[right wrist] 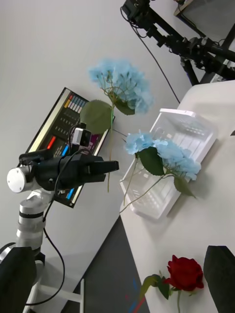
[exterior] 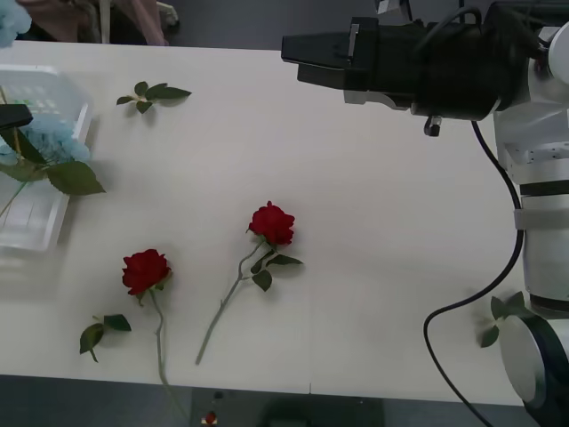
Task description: Put the red flowers into the right box and the blue flowers into the left box
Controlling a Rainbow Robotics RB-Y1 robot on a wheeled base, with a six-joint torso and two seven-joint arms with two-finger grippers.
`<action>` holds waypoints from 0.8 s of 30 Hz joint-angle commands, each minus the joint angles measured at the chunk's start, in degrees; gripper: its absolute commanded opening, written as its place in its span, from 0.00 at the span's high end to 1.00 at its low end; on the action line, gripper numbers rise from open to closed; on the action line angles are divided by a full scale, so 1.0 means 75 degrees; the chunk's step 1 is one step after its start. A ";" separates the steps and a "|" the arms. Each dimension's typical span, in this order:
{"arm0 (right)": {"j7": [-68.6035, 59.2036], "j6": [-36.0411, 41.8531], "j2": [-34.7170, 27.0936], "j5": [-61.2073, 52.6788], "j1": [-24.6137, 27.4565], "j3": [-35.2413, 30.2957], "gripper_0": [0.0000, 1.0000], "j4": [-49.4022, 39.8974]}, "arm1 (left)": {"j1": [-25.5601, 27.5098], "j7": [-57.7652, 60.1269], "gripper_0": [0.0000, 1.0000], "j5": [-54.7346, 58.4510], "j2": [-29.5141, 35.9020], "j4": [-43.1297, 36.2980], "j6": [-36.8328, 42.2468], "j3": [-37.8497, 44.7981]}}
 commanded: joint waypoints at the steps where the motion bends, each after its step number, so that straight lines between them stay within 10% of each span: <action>1: 0.0402 0.0133 -0.0471 0.0094 -0.0129 -0.0216 0.00 -0.0249 | -0.0085 -0.1154 1.00 0.0114 0.0381 0.0928 0.0025 0.0180; 24: 0.2546 0.3484 -0.1690 0.1677 -0.0129 -0.2102 0.00 -0.0237 | -0.0202 -0.2150 1.00 0.0325 0.0943 0.3389 -0.1417 -0.0324</action>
